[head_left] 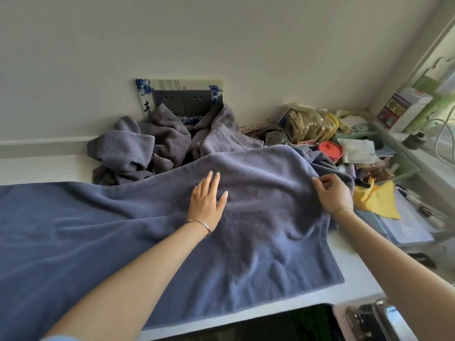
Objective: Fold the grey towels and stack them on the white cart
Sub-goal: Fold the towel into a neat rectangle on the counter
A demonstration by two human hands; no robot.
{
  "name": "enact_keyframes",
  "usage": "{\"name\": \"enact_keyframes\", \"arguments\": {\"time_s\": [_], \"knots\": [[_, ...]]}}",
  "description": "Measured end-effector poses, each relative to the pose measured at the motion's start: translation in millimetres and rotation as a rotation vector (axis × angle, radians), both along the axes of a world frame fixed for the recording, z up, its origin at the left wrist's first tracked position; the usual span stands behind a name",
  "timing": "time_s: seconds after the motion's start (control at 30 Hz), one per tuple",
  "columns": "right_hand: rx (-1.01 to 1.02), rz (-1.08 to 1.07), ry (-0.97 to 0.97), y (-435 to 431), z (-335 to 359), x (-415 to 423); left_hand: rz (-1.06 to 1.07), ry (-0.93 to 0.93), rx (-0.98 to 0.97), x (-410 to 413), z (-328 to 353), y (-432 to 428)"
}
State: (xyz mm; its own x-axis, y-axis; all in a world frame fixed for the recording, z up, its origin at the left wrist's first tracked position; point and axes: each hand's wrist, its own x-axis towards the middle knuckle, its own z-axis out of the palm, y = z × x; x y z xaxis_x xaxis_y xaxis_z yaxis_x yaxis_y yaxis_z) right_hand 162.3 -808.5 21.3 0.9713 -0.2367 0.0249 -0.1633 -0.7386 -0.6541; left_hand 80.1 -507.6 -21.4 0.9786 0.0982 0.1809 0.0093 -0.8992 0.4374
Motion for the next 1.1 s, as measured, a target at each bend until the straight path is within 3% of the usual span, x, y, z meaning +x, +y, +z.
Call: {"name": "enact_keyframes", "arguments": {"time_s": [0.2, 0.37, 0.57, 0.87, 1.03, 1.1], "knots": [[0.167, 0.056, 0.012, 25, 10, 46, 0.014, -0.015, 0.039, 55, 23, 12], [0.396, 0.077, -0.128, 40, 19, 64, 0.032, -0.060, 0.116, 84, 37, 27], [0.488, 0.045, -0.315, 22, 33, 75, -0.052, -0.288, 0.033, 108, 62, 36], [0.392, -0.090, -0.131, 9, 19, 79, 0.038, -0.092, 0.154, 147, 55, 2], [0.350, 0.010, -0.003, 1, 23, 69, -0.092, -0.344, 0.078, 109, 34, -19], [0.310, 0.072, 0.074, -5, 23, 64, -0.198, -0.283, 0.137, 87, 21, -36]]}}
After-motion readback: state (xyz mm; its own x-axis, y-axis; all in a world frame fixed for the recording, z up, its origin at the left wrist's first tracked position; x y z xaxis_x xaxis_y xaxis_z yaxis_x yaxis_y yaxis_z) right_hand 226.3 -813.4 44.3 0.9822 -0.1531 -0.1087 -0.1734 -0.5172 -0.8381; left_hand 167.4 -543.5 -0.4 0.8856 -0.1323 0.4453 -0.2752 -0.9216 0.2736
